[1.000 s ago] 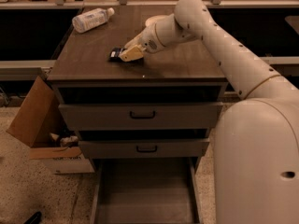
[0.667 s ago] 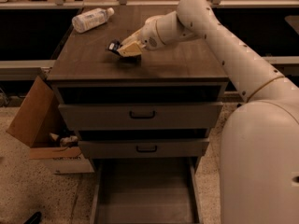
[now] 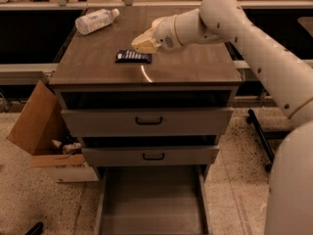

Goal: Place rxbar blueberry into bottom drawer

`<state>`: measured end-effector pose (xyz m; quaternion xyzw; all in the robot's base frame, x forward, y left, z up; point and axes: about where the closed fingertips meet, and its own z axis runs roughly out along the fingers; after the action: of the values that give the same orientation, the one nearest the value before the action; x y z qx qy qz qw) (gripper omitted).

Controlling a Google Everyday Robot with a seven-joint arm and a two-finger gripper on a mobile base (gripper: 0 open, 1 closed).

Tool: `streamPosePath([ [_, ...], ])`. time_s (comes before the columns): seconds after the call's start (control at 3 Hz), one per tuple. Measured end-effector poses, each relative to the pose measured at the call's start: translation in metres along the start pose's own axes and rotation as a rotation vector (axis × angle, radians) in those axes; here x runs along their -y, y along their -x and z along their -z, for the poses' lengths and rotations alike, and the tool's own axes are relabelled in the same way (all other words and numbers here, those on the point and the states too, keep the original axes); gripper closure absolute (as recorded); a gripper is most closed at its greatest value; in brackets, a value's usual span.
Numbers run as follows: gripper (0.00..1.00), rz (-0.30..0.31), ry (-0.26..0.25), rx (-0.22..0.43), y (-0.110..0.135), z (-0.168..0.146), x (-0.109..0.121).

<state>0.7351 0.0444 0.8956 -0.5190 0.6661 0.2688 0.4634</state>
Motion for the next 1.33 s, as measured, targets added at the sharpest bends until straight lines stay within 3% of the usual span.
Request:
streamPosePath([
  [0.33, 0.81, -0.017, -0.024, -0.030, -0.005, 0.010, -0.008],
  [0.67, 0.58, -0.040, -0.036, -0.068, -0.019, 0.001, -0.001],
  [1.33, 0.11, -0.096, -0.031, -0.075, -0.043, -0.022, 0.029],
])
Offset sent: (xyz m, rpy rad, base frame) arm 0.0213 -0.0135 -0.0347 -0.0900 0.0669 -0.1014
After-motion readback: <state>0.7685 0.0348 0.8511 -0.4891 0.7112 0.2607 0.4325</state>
